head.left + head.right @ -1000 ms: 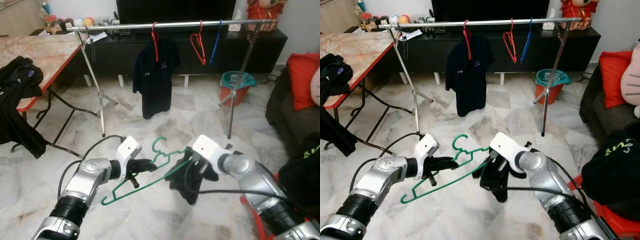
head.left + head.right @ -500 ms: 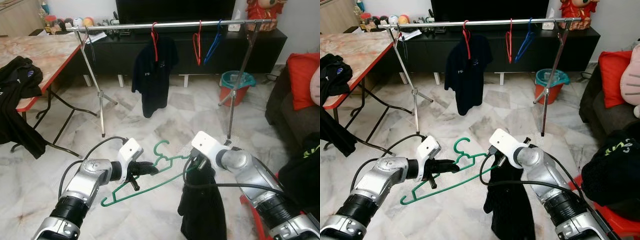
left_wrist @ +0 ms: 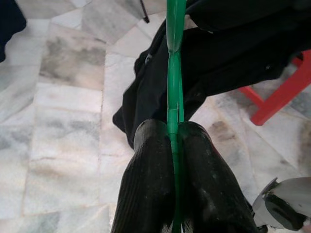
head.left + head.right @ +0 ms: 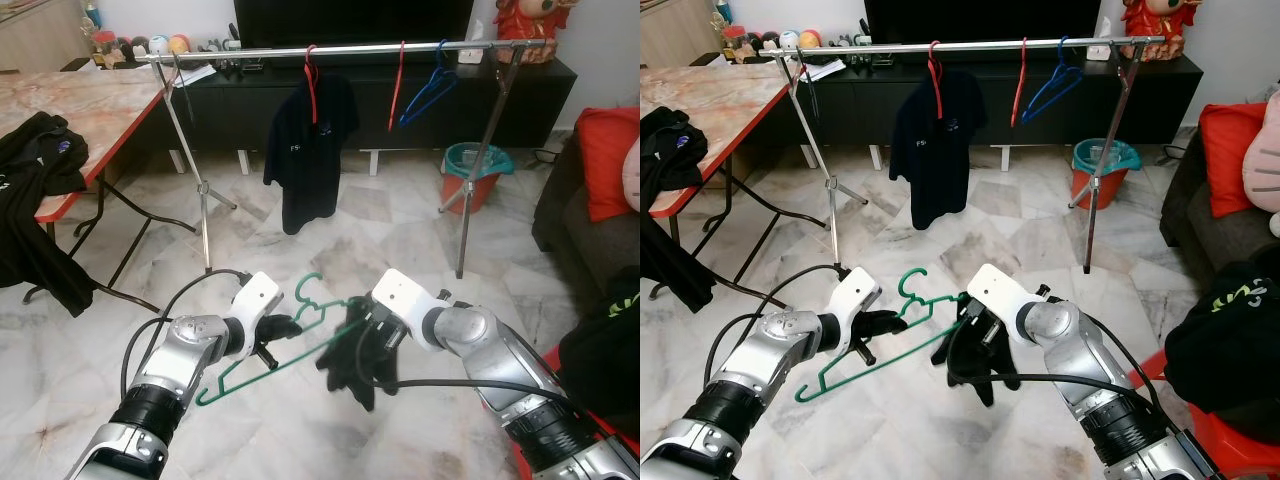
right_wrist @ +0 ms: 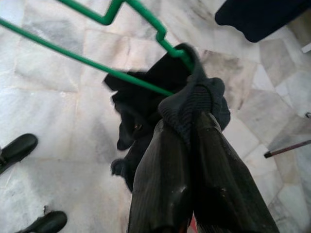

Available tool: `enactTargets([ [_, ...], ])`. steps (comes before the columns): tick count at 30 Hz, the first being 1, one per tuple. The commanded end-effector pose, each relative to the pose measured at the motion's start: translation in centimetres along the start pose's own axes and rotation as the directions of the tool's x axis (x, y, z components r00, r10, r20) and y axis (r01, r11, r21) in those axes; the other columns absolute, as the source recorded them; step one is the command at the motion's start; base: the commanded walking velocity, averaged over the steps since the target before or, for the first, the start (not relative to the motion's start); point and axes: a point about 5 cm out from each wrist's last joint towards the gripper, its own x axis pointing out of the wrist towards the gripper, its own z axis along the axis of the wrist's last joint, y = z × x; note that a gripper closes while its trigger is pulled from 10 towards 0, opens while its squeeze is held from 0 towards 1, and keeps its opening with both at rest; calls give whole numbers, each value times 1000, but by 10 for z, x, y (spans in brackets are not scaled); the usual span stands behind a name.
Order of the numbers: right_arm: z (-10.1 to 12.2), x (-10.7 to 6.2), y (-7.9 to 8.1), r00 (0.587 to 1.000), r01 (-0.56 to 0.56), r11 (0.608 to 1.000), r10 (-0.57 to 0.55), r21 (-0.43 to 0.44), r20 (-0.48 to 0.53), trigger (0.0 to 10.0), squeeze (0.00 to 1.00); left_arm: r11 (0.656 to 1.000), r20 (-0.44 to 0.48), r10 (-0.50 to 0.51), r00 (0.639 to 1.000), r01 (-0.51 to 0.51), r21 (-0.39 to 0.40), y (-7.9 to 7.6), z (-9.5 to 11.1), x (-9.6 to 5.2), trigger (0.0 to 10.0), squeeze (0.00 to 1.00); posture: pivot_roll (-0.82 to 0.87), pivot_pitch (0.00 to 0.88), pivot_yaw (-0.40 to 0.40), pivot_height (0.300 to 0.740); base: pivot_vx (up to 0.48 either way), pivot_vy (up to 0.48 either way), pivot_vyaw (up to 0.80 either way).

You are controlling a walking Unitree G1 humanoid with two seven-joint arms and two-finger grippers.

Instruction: Hang hanger

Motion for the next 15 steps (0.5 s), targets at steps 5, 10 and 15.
enactTargets([
  [5, 14, -5, 10, 994, -73, 996, 76, -47, 73, 10000, 0, 999, 45, 31, 998, -31, 10, 6, 9, 0, 10000, 0, -24, 0, 38, 740, 0, 0, 0],
  [10, 12, -5, 13, 994, -83, 994, 88, -73, 67, 10000, 0, 999, 76, -37, 996, 36, 11, 1, 12, -1, 10000, 0, -24, 0, 38, 740, 0, 0, 0],
  [15, 12, -6, 7, 996, -49, 993, 57, -108, 75, 10000, 0, 995, 95, -96, 991, 95, 8, -1, 12, -6, 10000, 0, -24, 0, 39, 740, 0, 0, 0],
])
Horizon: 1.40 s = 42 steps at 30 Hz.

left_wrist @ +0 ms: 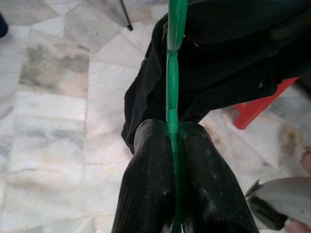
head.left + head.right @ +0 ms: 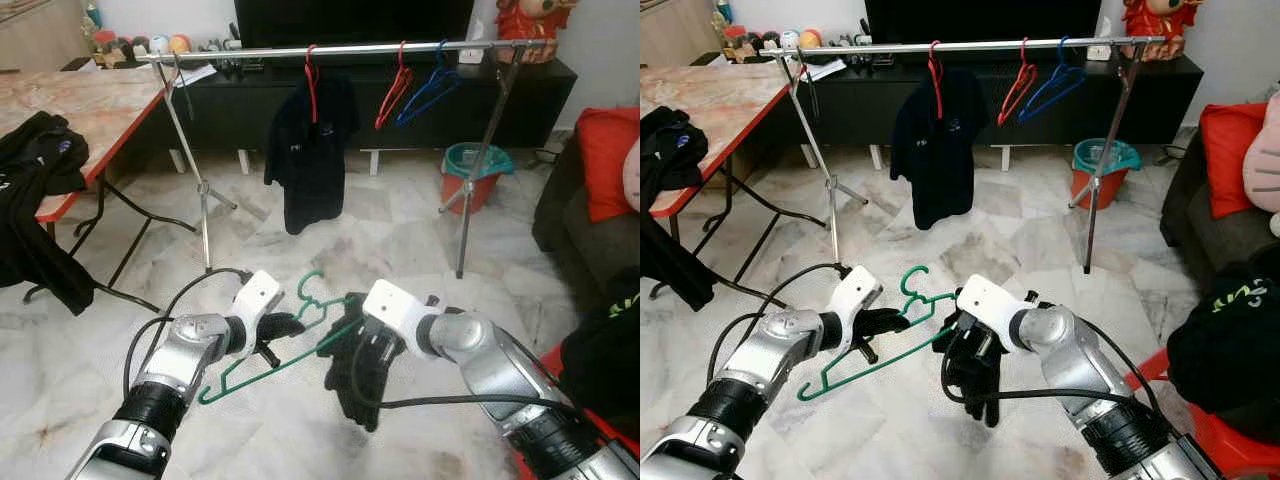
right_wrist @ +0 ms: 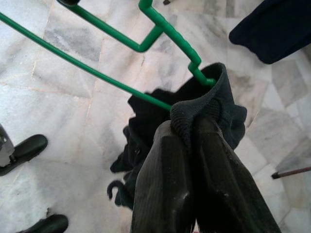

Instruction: Hang hanger

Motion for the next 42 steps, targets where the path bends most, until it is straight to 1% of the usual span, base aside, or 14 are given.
enactTargets([
  [1, 6, -2, -5, 1000, 23, 998, -22, -52, 20, 10000, 0, 1000, 48, -11, 999, 10, 27, 2, 9, -7, 10000, 0, -24, 0, 39, 740, 0, 0, 0],
  [6, 3, -3, -15, 998, 57, 995, -57, -82, 4, 10000, 0, 998, 44, -65, 997, 64, 26, 0, 8, -11, 10000, 0, -21, 0, 37, 740, 0, 0, 0],
  [8, 3, -5, -20, 998, 69, 991, -70, -117, -6, 10000, 0, 991, 47, -132, 990, 131, 14, -6, 8, -13, 10000, 0, -22, 0, 36, 740, 0, 0, 0],
  [11, 4, -5, -19, 999, 44, 991, -44, -129, 8, 10000, 0, 984, 49, -178, 983, 178, 13, -10, 8, -14, 10000, 0, -20, 0, 36, 740, 0, 0, 0],
  [14, 7, -5, -18, 1000, 17, 983, -12, -184, 29, 10000, 0, 975, 48, -222, 974, 222, 9, -15, 9, -15, 10000, 0, -19, 0, 36, 740, 0, 0, 0],
  [17, 11, -5, -18, 999, 6, 986, 2, -168, 46, 10000, 0, 971, 39, -239, 970, 239, 9, -17, 8, -13, 10000, 0, -19, 0, 36, 740, 0, 0, 0],
  [21, 23, -6, -14, 995, -17, 988, 32, -153, 99, 10000, 0, 987, 25, -161, 987, 161, 18, -13, 7, -9, 10000, 0, -20, 0, 37, 740, 0, 0, 0],
  [27, 31, -8, -2, 978, -91, 977, 124, -191, 168, 10000, 0, 979, 39, -203, 978, 203, -2, -18, 9, -9, 10000, 0, -20, 0, 37, 740, 0, 0, 0],
  [31, 42, -16, 5, 952, -148, 969, 193, -197, 236, 10000, 0, 982, 42, -188, 981, 188, -2, -15, 9, -10, 10000, 0, -22, 0, 36, 740, 0, 0, 0],
  [33, 43, -17, 5, 948, -155, 967, 202, -200, 244, 10000, 0, 983, 42, -185, 982, 185, 0, -14, 9, -10, 10000, 0, -23, 0, 37, 740, 0, 0, 0],
  [34, 48, -23, 12, 925, -207, 950, 268, -235, 268, 10000, 0, 984, 48, -175, 983, 175, -3, -12, 10, -11, 10000, 0, -26, 0, 37, 740, 0, 0, 0],
  [36, 50, -28, 18, 899, -259, 928, 333, -268, 283, 10000, 0, 985, 55, -170, 984, 171, -6, -10, 11, -12, 10000, 0, -26, 0, 37, 740, 0, 0, 0],
  [37, 52, -31, 24, 876, -297, 909, 381, -292, 296, 10000, 0, 984, 59, -177, 982, 178, -7, -11, 12, -12, 10000, 0, -26, 0, 36, 740, 0, 0, 0],
  [42, 53, -36, 36, 829, -371, 869, 469, -327, 304, 10000, 0, 981, 64, -192, 979, 192, -7, -12, 13, -13, 10000, 0, -24, 0, 35, 740, 0, 0, 0],
])
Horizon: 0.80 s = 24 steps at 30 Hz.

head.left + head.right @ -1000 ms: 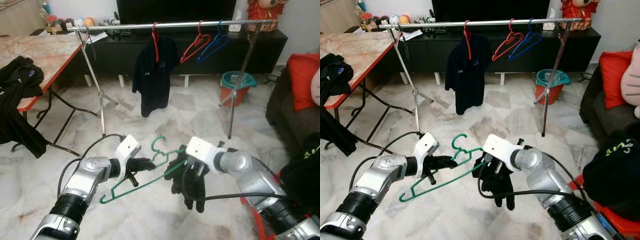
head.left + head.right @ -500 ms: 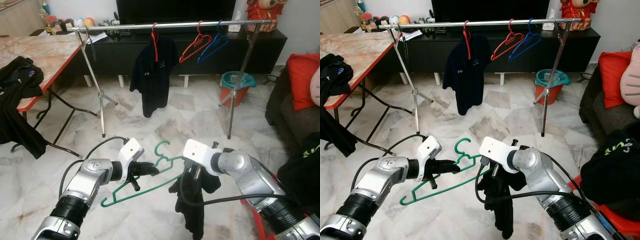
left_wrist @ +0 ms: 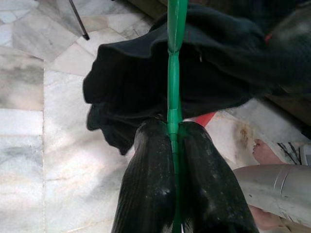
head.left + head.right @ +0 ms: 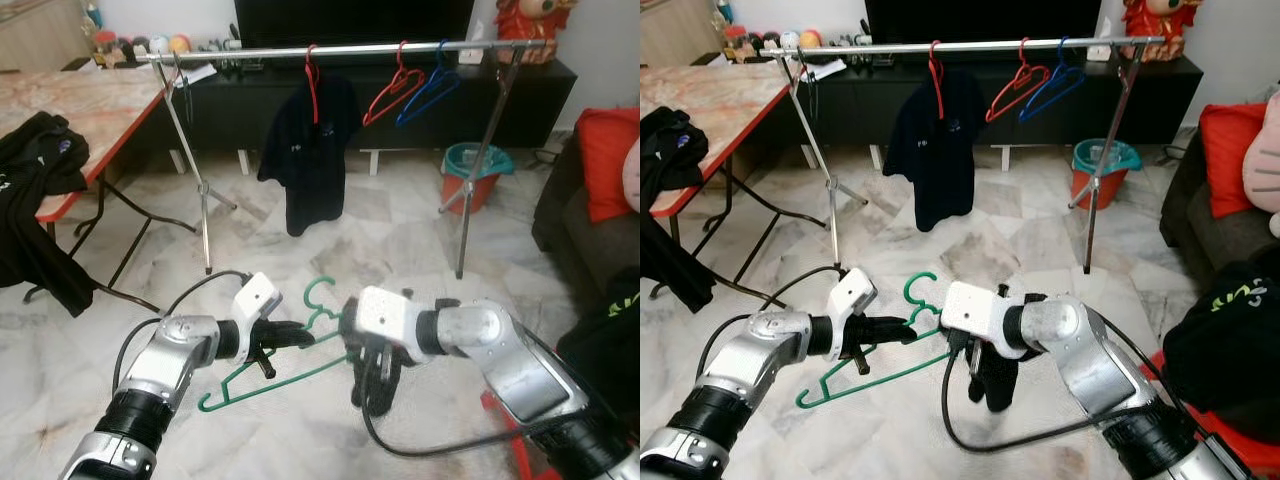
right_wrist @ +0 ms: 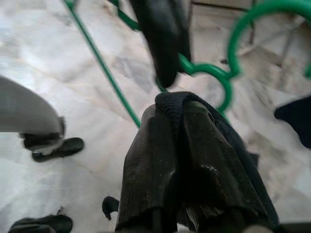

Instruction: Hang hanger

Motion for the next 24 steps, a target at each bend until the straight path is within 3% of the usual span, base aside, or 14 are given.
enactTargets([
  [1, 24, 3, 13, 988, -90, 993, 98, -74, 119, 10000, 0, 1000, 38, -18, 999, 18, 5, -2, 9, 2, 10000, 0, -24, 0, 35, 740, 0, 0, 0],
  [7, 1, -3, -12, 996, 82, 991, -85, -107, -22, 10000, 0, 999, 41, -47, 998, 47, 5, -4, 10, -2, 10000, 0, -26, 0, 36, 740, 0, 0, 0],
  [9, -16, -11, -28, 973, 165, 975, -185, -147, -137, 10000, 0, 998, 36, -66, 997, 66, 9, -5, 10, -6, 10000, 0, -27, 0, 37, 740, 0, 0, 0],
  [12, -30, -22, -41, 939, 223, 958, -261, -181, -225, 10000, 0, 997, 15, -78, 997, 78, 15, -5, 7, -11, 10000, 0, -23, 0, 35, 740, 0, 0, 0],
  [17, -33, -26, -47, 928, 251, 949, -292, -190, -230, 10000, 0, 996, 2, -84, 996, 84, 15, -4, 5, -17, 10000, 0, -22, 0, 34, 740, 0, 0, 0],
  [24, -22, -15, -48, 945, 232, 949, -272, -213, -180, 10000, 0, 996, -5, -87, 996, 87, 16, -6, 6, -14, 10000, 0, -21, 0, 34, 740, 0, 0, 0],
])
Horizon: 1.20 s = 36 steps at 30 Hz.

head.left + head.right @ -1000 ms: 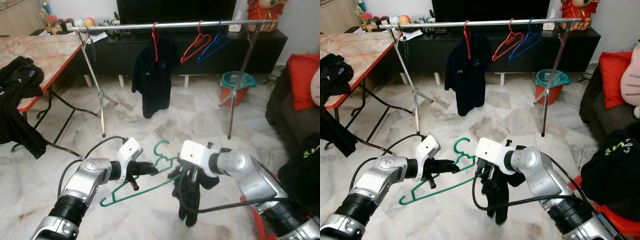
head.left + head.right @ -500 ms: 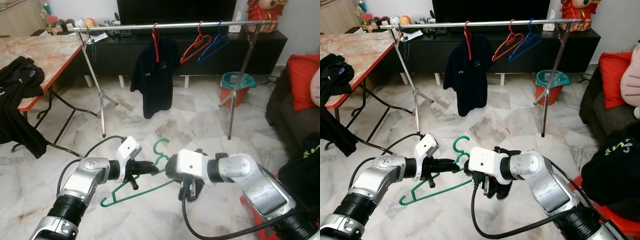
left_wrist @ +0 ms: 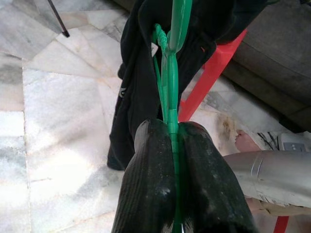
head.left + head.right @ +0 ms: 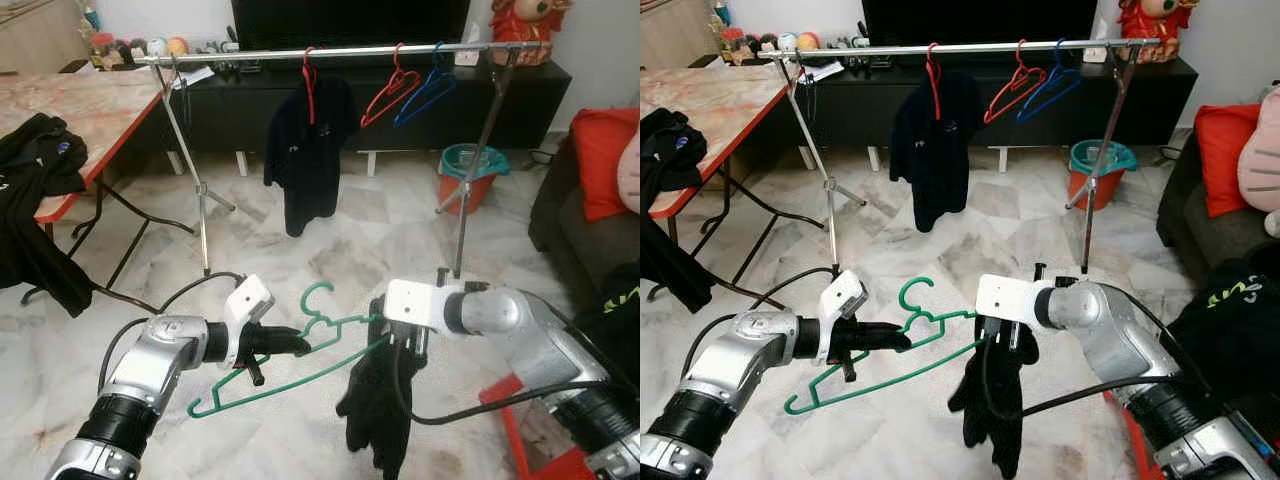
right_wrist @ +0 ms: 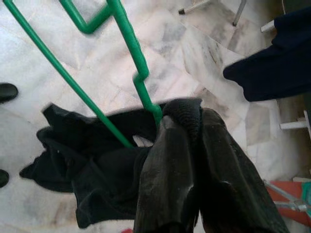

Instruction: Hang hanger

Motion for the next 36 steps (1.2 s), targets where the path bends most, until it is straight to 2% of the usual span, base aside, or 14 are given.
enactTargets([
  [1, 19, 0, -6, 997, 8, 1000, -6, -29, 71, 10000, 0, 1000, 12, 1, 1000, -1, 23, -1, 6, 1, 10000, 0, -21, 0, 34, 740, 0, 0, 0],
  [4, 38, 1, 2, 986, -55, 998, 60, -32, 154, 10000, 0, 999, 3, 34, 999, -34, 29, 1, 5, 4, 10000, 0, -21, 0, 35, 740, 0, 0, 0],
  [9, 55, 1, 17, 962, -159, 986, 166, -48, 218, 10000, 0, 998, -14, 55, 998, -54, 35, 3, 3, 7, 10000, 0, -20, 0, 34, 740, 0, 0, 0],
  [10, 61, 0, 26, 941, -219, 973, 230, -69, 249, 10000, 0, 999, -4, 34, 999, -34, 31, 1, 4, 8, 10000, 0, -23, 0, 34, 740, 0, 0, 0],
  [16, 69, -2, 36, 915, -265, 957, 288, -117, 283, 10000, 0, 1000, 13, 12, 1000, -12, 28, -2, 6, 10, 10000, 0, -23, 0, 34, 740, 0, 0, 0],
  [19, 80, -9, 45, 870, -332, 933, 361, -141, 335, 10000, 0, 999, 19, 22, 1000, -22, 33, -1, 8, 11, 10000, 0, -24, 0, 33, 740, 0, 0, 0],
  [21, 84, -11, 47, 862, -345, 928, 373, -141, 344, 10000, 0, 999, 25, 30, 999, -31, 36, 0, 9, 12, 10000, 0, -25, 0, 33, 740, 0, 0, 0],
  [25, 83, -11, 50, 862, -355, 923, 384, -145, 332, 10000, 0, 997, 42, 55, 998, -57, 46, 2, 11, 12, 10000, 0, -23, 0, 33, 740, 0, 0, 0],
  [30, 74, -9, 48, 886, -337, 932, 361, -133, 291, 10000, 0, 992, 90, 116, 989, -120, 44, 8, 14, 11, 10000, 0, -26, 0, 33, 740, 0, 0, 0],
  [36, 67, -8, 43, 912, -300, 948, 317, -106, 259, 10000, 0, 995, 170, 98, 981, -99, 3, 5, 18, 12, 10000, 0, -26, 0, 33, 740, 0, 0, 0],
])
